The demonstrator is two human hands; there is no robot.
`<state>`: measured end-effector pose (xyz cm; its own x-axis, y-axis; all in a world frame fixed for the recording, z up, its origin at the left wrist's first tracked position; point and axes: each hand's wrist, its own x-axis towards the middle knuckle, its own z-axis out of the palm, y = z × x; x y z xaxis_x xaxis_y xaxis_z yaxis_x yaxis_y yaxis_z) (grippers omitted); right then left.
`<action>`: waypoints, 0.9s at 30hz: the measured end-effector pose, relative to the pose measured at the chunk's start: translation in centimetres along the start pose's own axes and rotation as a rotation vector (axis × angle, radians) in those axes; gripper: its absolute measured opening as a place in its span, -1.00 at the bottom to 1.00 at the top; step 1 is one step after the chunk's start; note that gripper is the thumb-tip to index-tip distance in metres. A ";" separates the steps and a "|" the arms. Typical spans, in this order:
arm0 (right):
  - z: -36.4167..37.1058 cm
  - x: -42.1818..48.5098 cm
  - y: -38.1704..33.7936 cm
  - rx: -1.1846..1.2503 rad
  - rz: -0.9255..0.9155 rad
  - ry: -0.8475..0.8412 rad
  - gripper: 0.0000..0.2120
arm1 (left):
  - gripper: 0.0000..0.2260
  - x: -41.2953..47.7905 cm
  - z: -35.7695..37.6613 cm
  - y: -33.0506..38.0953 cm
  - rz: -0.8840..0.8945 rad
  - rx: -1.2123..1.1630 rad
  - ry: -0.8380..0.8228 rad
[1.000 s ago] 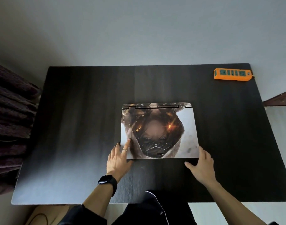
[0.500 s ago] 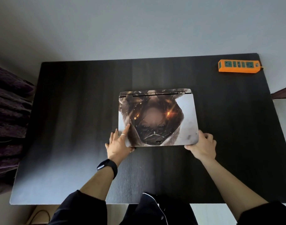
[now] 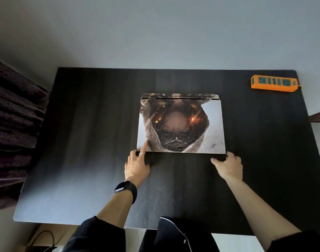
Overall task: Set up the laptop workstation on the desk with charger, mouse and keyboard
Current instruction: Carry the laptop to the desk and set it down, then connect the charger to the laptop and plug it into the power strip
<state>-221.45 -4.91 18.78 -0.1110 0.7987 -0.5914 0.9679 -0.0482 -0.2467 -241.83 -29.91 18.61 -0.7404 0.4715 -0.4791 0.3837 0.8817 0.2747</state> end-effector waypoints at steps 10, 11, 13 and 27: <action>3.4 -13.6 2.2 -0.078 -0.456 -0.220 -0.61 | -0.52 -10.3 2.3 -1.9 -0.016 -0.319 -0.130; 3.7 -15.1 2.0 -0.068 -0.514 -0.232 -0.64 | -0.53 -11.5 2.1 -2.1 -0.021 -0.335 -0.111; 4.2 -17.5 1.3 -0.044 -0.626 -0.257 -0.69 | -0.53 -13.4 1.7 -2.6 -0.034 -0.361 -0.059; 7.9 -31.0 0.3 -0.127 -1.345 -0.526 -0.76 | -0.67 -32.9 2.9 -9.1 -0.374 -0.592 0.448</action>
<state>-219.49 -34.42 30.92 -0.9758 -0.1140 -0.1868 0.0767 0.6210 -0.7800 -219.41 -53.38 29.46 -0.9592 -0.0131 -0.2825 -0.1920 0.7638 0.6163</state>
